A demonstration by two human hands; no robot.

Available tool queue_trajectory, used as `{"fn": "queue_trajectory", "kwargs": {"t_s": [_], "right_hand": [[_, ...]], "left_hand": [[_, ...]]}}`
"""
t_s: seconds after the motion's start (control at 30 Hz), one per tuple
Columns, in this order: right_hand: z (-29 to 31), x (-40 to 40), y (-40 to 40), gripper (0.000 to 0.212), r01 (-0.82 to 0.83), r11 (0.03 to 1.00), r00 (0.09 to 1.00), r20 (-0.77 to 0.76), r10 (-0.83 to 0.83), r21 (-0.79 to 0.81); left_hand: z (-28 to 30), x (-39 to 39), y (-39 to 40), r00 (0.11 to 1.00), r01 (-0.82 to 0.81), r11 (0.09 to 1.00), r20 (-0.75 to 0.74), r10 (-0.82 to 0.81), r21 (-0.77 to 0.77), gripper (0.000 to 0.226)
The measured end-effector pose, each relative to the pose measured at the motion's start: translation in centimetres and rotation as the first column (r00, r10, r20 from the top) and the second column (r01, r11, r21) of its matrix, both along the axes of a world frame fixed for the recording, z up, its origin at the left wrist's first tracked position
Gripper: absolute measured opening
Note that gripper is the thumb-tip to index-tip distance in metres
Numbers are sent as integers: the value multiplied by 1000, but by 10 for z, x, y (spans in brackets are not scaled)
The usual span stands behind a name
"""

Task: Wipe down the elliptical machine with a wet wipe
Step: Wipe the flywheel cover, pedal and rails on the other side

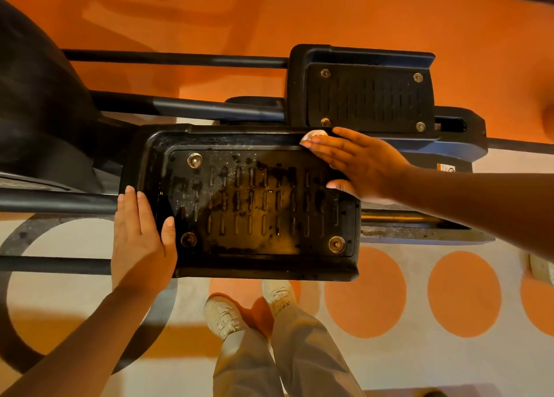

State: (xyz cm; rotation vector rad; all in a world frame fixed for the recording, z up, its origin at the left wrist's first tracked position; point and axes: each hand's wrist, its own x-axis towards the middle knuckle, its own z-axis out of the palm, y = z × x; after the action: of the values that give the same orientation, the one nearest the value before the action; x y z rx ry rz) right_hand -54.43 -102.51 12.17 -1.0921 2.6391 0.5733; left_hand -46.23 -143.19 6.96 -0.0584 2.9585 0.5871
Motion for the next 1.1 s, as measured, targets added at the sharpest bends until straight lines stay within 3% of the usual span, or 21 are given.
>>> {"fn": "queue_trajectory", "kwargs": {"t_s": [0.23,0.77,0.93,1.1], "right_hand": [[13,32,37,72,137,990,991,10,-137,-34],[-20,-21,-74,69,-86,985,996,-8,86,-151],[-25,-26,-127,75,-35,981,999,-4,35,-193],[-23,-13,-92,68,8,984,999,40,-1,-179]], "left_hand": [[2,0,1,1000,-1,1000,20,1,6,71],[0,0,1,1000,-8,1000,11,8,-26,71],[-1,0,1,1000,-5,1000,21,5,-30,70],[0,0,0,1000,-15,1000,25,16,-24,69]]}}
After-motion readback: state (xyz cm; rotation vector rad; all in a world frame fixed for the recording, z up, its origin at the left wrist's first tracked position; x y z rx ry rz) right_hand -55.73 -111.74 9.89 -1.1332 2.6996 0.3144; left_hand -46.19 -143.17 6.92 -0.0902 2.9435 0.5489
